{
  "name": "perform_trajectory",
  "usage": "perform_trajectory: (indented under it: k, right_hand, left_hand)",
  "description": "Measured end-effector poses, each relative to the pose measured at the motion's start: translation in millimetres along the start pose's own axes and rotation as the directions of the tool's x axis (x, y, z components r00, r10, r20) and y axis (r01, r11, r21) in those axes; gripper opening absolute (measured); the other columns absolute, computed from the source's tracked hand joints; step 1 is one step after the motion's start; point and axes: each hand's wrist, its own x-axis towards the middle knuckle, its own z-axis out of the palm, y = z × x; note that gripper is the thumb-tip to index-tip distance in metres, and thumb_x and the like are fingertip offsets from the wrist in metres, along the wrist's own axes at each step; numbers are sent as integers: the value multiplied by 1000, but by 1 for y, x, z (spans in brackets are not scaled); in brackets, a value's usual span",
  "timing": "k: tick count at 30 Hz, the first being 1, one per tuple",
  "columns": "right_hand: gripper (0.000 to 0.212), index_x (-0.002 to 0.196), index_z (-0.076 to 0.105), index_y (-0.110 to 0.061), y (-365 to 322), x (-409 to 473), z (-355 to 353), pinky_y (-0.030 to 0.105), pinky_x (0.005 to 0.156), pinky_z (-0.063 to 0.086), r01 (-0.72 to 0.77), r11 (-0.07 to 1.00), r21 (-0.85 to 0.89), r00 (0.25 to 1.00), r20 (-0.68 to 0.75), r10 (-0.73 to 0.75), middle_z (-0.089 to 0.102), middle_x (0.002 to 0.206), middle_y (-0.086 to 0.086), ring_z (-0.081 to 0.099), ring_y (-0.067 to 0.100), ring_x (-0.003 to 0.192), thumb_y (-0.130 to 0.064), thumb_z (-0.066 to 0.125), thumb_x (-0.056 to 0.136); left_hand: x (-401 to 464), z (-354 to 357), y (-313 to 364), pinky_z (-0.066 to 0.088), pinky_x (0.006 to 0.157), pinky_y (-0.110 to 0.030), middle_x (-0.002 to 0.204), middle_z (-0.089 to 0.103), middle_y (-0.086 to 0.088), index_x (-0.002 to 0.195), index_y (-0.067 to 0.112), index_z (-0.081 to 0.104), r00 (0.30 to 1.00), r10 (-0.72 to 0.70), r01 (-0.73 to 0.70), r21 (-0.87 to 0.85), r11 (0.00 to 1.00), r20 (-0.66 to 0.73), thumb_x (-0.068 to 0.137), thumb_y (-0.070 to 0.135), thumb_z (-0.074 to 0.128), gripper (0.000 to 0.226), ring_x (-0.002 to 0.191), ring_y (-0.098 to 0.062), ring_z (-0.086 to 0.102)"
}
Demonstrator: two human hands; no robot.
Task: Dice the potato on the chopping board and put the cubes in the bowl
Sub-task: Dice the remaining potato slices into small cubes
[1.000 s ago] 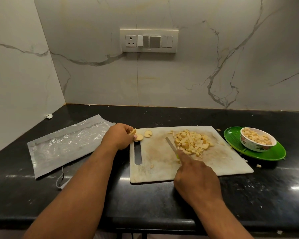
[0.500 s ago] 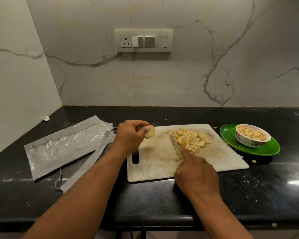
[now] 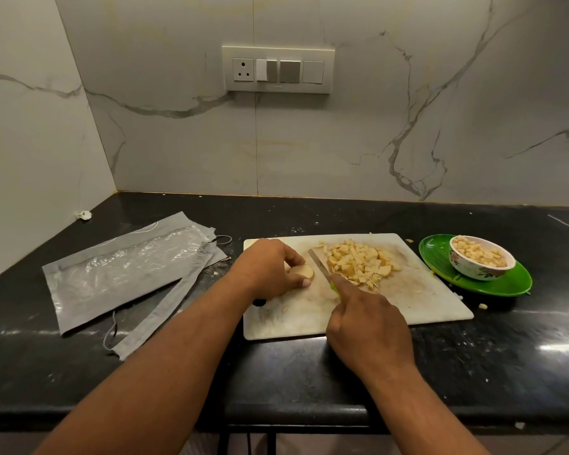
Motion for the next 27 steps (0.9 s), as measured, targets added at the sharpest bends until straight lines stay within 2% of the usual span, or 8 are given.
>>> perform_trajectory:
  k: [3, 6, 8, 12, 15, 19, 24, 27]
  right_hand:
    - [54, 151, 38, -36, 0, 1, 0, 30, 68, 41, 20, 1000, 10, 1000, -8, -20, 70, 103, -4, 52, 13, 78, -29, 39, 98]
    - [54, 152, 39, -37, -2, 2, 0, 30, 68, 38, 29, 1000, -7, 999, 15, -29, 69, 110, -3, 57, 15, 86, -30, 38, 98]
    - [55, 152, 38, -37, -3, 2, 1, 31, 67, 39, 32, 999, -26, 999, 17, -32, 69, 110, -3, 58, 16, 87, -29, 38, 97]
    - [57, 153, 35, -37, -6, 2, 3, 31, 66, 44, 29, 997, -76, 999, 29, -27, 68, 107, -2, 55, 16, 80, -28, 37, 97]
    - [61, 154, 33, -36, -10, 4, 1, 35, 70, 51, 25, 993, -119, 998, 65, -17, 67, 107, 1, 61, 20, 85, -25, 37, 95]
    - [62, 155, 29, -33, -15, 5, 0, 36, 73, 46, 19, 985, -169, 992, 122, 2, 65, 113, 5, 61, 24, 94, -22, 37, 95]
    - [67, 156, 30, -31, -19, -3, -3, 38, 81, 48, 28, 991, -128, 986, 164, -7, 64, 122, 4, 60, 25, 103, -21, 40, 90]
    - [67, 156, 28, -31, -15, -22, -13, 36, 74, 46, 30, 994, -108, 984, 177, -10, 65, 111, 2, 61, 22, 94, -24, 40, 90]
  left_hand:
    - [2, 3, 0, 49, 102, -33, 134, 68, 8, 124, 38, 75, 999, 35, -34, -34, 999, 23, 80, 51, 85, 46, 120, -14, 61]
    - [3, 2, -1, 50, 101, -32, 131, 70, 10, 119, 39, 77, 1000, 13, -13, -51, 999, 1, 75, 55, 87, 48, 117, -12, 62]
    - [3, 1, -1, 53, 99, -33, 127, 71, 10, 115, 39, 79, 1000, -6, 5, -47, 999, -9, 72, 59, 88, 48, 112, -12, 63]
    - [1, 1, 1, 53, 101, -35, 126, 71, 11, 116, 36, 79, 1000, -5, 5, -5, 1000, 2, 82, 52, 83, 38, 113, -12, 62]
    - [1, 1, 7, 53, 100, -34, 124, 73, 11, 115, 35, 79, 1000, -8, 8, 46, 999, -8, 86, 48, 80, 32, 113, -12, 63]
    - [-1, -1, 14, 52, 93, -30, 122, 73, 10, 118, 34, 78, 1000, -12, 13, 111, 994, -8, 88, 46, 78, 32, 111, -13, 63]
    - [-5, -1, 18, 53, 89, -29, 117, 75, 10, 115, 35, 79, 999, -13, 18, 146, 989, -37, 88, 46, 78, 29, 106, -13, 65]
    - [-5, 0, 19, 55, 94, -33, 117, 75, 10, 115, 34, 79, 999, -15, 21, 153, 988, -41, 89, 46, 77, 28, 107, -14, 65]
